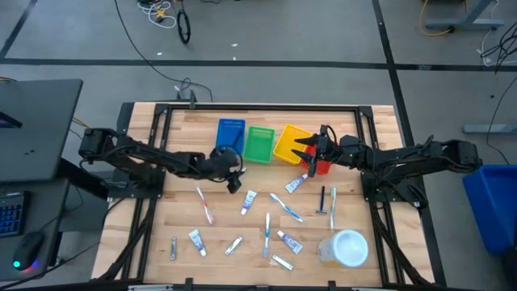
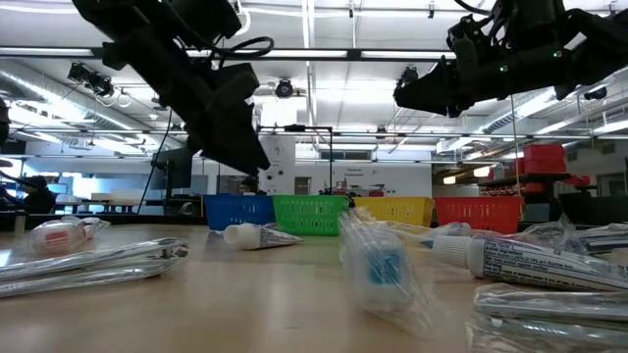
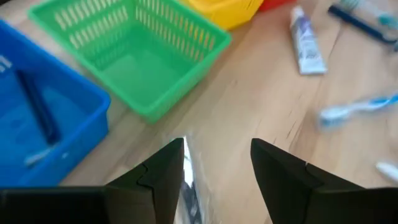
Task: Pick & Place Travel size toiletries
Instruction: Put the silver nail cutter into the green bin
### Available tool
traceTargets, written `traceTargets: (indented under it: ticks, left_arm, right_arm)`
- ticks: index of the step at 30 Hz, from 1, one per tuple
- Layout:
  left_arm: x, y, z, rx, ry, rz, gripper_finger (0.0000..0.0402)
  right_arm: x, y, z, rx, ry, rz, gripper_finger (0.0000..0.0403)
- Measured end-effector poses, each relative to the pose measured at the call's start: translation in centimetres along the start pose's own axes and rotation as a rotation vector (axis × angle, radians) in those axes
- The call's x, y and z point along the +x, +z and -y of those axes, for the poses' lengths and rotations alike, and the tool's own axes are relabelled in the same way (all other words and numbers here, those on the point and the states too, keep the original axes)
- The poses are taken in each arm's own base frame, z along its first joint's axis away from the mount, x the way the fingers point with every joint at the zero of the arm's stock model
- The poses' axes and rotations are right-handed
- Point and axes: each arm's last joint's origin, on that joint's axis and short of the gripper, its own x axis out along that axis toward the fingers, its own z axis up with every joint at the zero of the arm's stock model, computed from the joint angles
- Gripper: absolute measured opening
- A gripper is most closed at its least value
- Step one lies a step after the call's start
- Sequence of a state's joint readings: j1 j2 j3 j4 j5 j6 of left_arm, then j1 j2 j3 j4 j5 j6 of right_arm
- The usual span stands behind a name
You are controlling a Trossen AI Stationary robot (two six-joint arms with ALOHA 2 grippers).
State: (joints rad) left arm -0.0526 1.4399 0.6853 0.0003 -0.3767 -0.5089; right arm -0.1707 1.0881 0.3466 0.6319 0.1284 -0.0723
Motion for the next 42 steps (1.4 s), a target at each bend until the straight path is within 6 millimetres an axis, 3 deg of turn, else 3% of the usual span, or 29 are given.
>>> traceTargets:
  ticks: [20, 29, 42]
  left_arm:
    - [-1.3, -2.2, 2.1, -0.075, 0.092, 0.019, 0.0194]
    - [1.9, -4.8, 2.3, -0.012, 0.189, -0.033, 0.0194]
    - [5.2, -5.6, 1.0, -0.012, 0.199, -0.104, 0.0193]
  right_arm:
    - [0.0, 0.0, 0.0, 0.003, 0.000, 0.000, 0.0189]
    - [0.0, 0.0, 0.0, 0.004, 0.000, 0.000, 0.0187]
    - [0.0, 0.0, 0.0, 0.004, 0.000, -0.002, 0.0187]
